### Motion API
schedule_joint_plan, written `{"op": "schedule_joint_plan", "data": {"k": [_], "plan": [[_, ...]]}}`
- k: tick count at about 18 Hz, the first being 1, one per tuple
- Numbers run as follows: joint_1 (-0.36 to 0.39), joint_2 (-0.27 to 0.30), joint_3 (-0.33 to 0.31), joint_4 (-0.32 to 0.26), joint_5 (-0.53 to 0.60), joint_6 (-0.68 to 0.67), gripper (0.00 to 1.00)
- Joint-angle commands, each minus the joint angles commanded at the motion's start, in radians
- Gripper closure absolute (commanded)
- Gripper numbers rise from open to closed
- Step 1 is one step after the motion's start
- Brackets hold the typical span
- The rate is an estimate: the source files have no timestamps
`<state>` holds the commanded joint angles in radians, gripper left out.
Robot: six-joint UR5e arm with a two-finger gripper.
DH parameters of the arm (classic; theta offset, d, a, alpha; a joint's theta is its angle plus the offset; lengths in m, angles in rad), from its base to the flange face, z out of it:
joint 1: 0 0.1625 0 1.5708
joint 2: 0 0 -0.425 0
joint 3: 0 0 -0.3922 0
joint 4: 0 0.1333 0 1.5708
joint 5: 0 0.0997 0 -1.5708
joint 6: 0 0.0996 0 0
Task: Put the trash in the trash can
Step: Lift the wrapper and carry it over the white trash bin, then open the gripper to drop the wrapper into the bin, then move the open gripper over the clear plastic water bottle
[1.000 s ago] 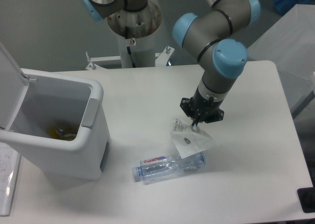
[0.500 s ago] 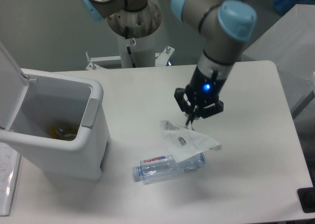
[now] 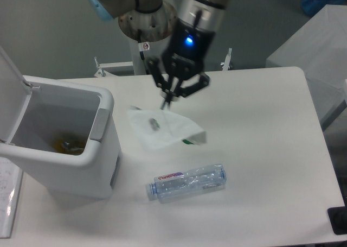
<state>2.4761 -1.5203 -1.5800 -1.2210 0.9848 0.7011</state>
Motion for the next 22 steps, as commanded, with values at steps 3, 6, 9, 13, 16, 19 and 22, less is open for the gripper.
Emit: {"op": "schedule_joint_plan", "data": {"k": [3,6,9,13,16,19,22], "plan": [[-0.063,0.029,-0.018,0.008,0.0,-0.035,1.0],[-0.121,0.035,-0.032,0.011,0.005,-0.04,0.85],[-0.149,0.046,-0.045,0.012,0.005,-0.035,0.48],[-0.166,0.048,-0.043,0.041,0.006,-0.04,0.0],[-0.166,0.046,-0.043,0.043,0.006,-0.038,0.0],[-0.161,0.023,-0.041,0.075,0.011,-0.038,0.0],[-0.036,-0.021,-0.061,0.138,-0.001,-0.038,0.0]]}}
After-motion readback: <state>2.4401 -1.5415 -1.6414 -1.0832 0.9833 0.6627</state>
